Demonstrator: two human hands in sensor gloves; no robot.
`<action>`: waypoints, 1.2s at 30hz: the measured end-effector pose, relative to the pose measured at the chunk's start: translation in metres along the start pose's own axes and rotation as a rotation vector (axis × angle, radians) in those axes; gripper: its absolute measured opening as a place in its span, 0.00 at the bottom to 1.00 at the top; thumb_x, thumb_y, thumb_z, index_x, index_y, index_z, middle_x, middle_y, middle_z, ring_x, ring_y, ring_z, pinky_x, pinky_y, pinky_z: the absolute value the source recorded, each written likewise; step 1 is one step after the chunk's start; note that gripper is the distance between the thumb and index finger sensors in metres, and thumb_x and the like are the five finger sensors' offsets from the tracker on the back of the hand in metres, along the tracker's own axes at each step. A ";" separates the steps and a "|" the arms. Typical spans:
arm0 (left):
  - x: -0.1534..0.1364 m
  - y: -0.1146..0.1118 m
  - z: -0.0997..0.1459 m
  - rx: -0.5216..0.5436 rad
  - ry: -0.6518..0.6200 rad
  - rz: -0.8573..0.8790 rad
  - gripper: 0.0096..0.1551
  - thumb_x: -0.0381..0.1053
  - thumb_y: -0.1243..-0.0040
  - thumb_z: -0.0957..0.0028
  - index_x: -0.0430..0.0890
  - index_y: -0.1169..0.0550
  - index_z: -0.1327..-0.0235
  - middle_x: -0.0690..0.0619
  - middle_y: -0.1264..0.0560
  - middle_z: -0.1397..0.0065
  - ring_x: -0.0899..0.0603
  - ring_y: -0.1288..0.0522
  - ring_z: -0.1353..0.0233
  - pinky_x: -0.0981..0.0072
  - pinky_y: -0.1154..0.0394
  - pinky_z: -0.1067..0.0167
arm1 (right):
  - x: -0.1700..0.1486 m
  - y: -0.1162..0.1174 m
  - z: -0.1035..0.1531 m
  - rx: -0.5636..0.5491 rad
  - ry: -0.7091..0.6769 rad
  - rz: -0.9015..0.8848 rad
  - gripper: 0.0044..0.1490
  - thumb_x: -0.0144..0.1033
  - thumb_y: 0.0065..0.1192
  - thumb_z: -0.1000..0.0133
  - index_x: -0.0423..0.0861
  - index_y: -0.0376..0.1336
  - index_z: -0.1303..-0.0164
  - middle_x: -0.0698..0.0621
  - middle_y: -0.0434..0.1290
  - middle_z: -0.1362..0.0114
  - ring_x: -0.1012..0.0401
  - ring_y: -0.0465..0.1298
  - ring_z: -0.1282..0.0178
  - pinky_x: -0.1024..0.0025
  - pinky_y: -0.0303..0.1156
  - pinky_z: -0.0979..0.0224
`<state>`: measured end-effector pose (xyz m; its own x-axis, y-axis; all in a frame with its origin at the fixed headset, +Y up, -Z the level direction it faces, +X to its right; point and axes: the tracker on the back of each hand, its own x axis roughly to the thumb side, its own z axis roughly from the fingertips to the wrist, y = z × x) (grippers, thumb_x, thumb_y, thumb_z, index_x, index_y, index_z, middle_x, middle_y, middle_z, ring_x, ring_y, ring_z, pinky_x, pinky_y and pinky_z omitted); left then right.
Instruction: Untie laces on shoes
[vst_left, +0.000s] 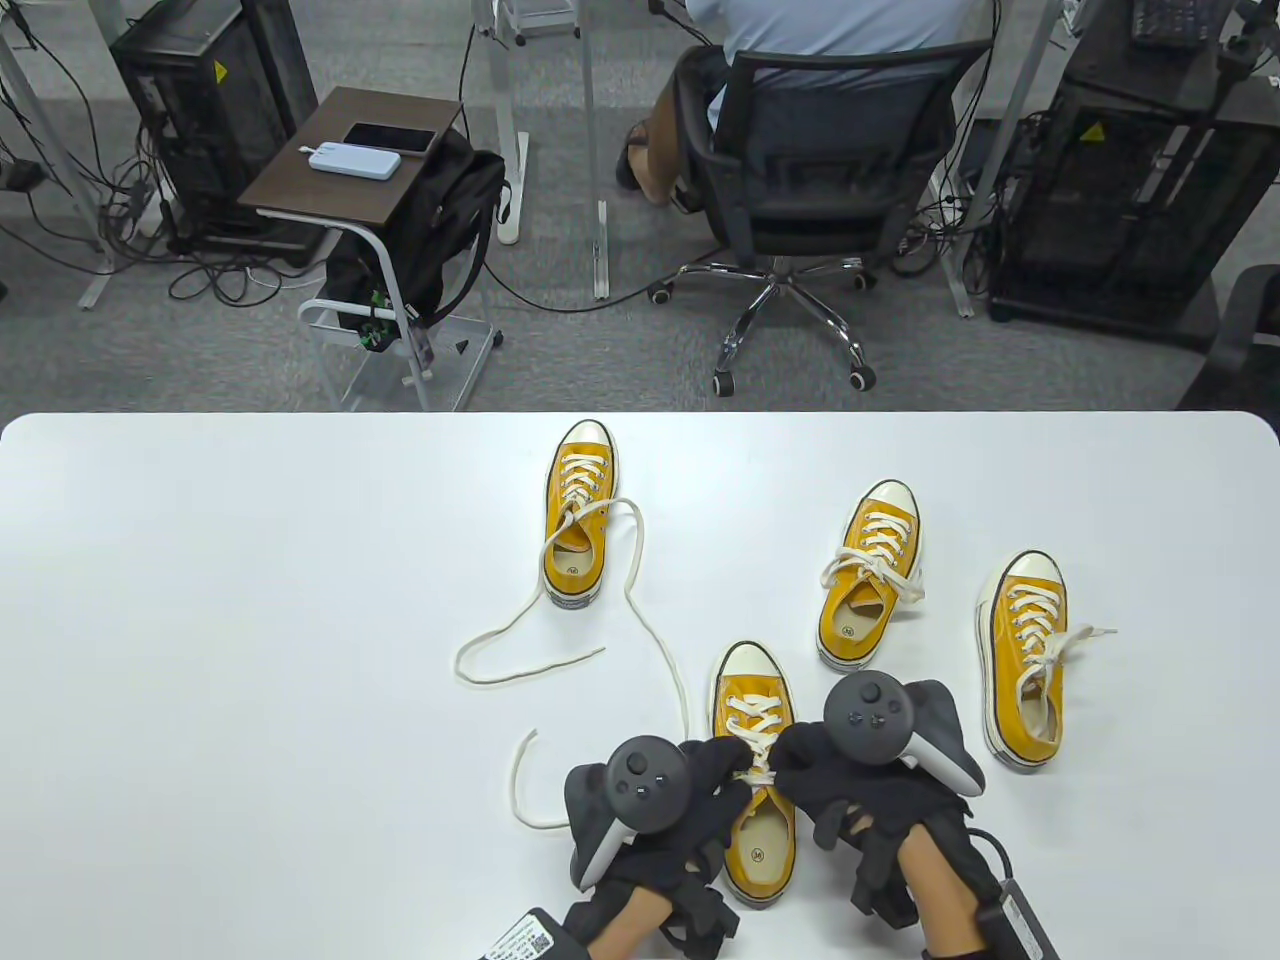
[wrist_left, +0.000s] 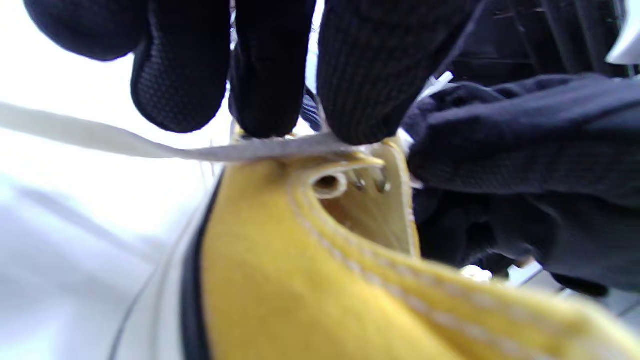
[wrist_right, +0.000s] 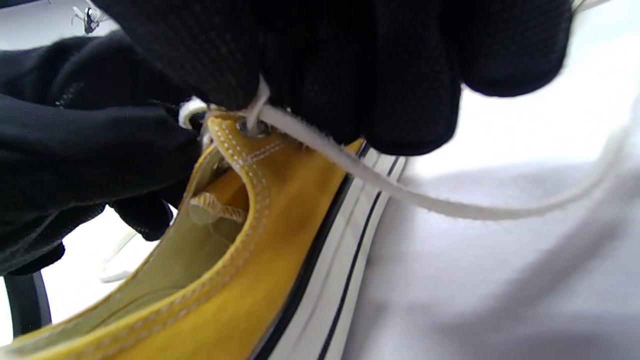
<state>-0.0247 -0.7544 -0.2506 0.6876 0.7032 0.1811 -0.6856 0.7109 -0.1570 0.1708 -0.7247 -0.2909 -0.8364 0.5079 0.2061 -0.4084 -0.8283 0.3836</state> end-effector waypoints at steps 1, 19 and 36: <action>0.002 -0.001 -0.001 -0.004 -0.003 -0.009 0.27 0.53 0.30 0.53 0.58 0.18 0.37 0.48 0.18 0.36 0.35 0.19 0.42 0.45 0.23 0.49 | -0.001 0.001 -0.001 0.001 0.001 -0.004 0.23 0.40 0.69 0.48 0.45 0.70 0.45 0.39 0.78 0.40 0.43 0.80 0.49 0.38 0.72 0.40; -0.011 0.002 0.001 0.092 0.051 0.088 0.19 0.50 0.32 0.52 0.61 0.16 0.47 0.52 0.12 0.47 0.39 0.14 0.50 0.49 0.19 0.56 | -0.023 0.003 0.017 -0.210 0.004 -0.133 0.31 0.48 0.64 0.48 0.48 0.67 0.35 0.39 0.77 0.37 0.43 0.80 0.47 0.38 0.72 0.39; -0.015 0.000 0.002 0.110 0.065 0.114 0.21 0.49 0.32 0.52 0.63 0.19 0.44 0.53 0.15 0.43 0.39 0.15 0.48 0.50 0.19 0.53 | -0.021 0.007 0.015 -0.216 0.042 -0.065 0.24 0.39 0.68 0.49 0.47 0.69 0.43 0.41 0.80 0.40 0.45 0.82 0.53 0.40 0.74 0.43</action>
<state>-0.0350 -0.7648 -0.2512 0.6154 0.7812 0.1047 -0.7796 0.6229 -0.0651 0.1914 -0.7377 -0.2787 -0.8183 0.5554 0.1479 -0.5270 -0.8277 0.1926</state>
